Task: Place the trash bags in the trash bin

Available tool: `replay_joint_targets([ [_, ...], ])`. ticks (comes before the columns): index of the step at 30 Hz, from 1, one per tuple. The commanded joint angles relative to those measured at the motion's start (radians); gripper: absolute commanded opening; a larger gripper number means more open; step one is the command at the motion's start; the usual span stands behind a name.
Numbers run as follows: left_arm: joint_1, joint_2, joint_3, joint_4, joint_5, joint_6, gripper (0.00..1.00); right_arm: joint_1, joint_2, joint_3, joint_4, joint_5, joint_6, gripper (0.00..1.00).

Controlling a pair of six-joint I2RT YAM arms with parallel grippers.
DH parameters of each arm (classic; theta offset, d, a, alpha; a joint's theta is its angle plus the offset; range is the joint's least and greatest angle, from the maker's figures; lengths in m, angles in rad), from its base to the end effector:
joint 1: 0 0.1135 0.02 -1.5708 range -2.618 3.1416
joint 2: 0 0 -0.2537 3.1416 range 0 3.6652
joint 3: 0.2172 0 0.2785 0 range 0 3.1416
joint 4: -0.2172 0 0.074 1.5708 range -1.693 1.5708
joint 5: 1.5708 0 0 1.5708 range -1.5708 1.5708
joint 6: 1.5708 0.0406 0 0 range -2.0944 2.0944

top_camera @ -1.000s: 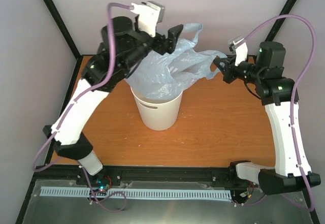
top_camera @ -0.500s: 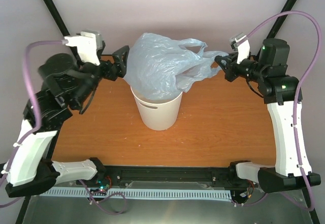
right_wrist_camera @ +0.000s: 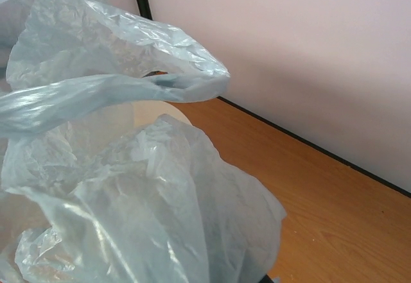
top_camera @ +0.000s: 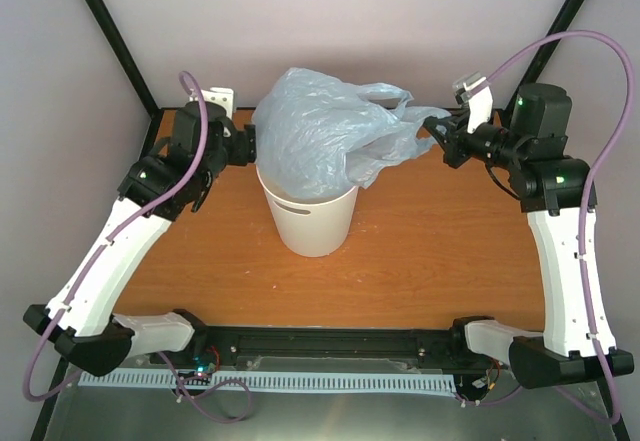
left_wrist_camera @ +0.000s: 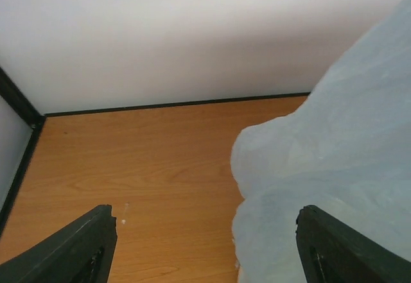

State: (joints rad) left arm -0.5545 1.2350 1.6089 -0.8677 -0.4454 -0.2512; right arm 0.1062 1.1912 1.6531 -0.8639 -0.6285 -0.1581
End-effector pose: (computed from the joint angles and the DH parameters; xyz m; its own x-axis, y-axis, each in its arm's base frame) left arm 0.2346 -0.1247 0.4558 -0.4282 0.0014 -0.9037 0.0477 0.9986 -0.0211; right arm 0.2371 0.0493 0.4823 -0.2860 -0.1586 -0.9450 -0.6772 0.7312 0.0823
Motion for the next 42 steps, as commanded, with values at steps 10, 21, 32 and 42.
replay_joint_targets([
  [10,0.006,0.021,-0.127,0.192,0.441,-0.010,0.66,-0.007,-0.018,-0.004,0.023,-0.021,0.010,0.03],
  [21,-0.014,0.034,-0.232,0.230,0.499,-0.002,0.60,-0.007,0.012,-0.023,0.048,-0.047,0.030,0.03],
  [32,-0.012,0.030,-0.016,-0.023,0.213,0.046,0.79,-0.007,0.030,-0.018,0.035,-0.085,0.036,0.03],
  [42,0.040,0.016,0.004,-0.063,0.107,0.058,0.84,-0.007,0.041,0.004,-0.008,-0.083,0.026,0.03],
])
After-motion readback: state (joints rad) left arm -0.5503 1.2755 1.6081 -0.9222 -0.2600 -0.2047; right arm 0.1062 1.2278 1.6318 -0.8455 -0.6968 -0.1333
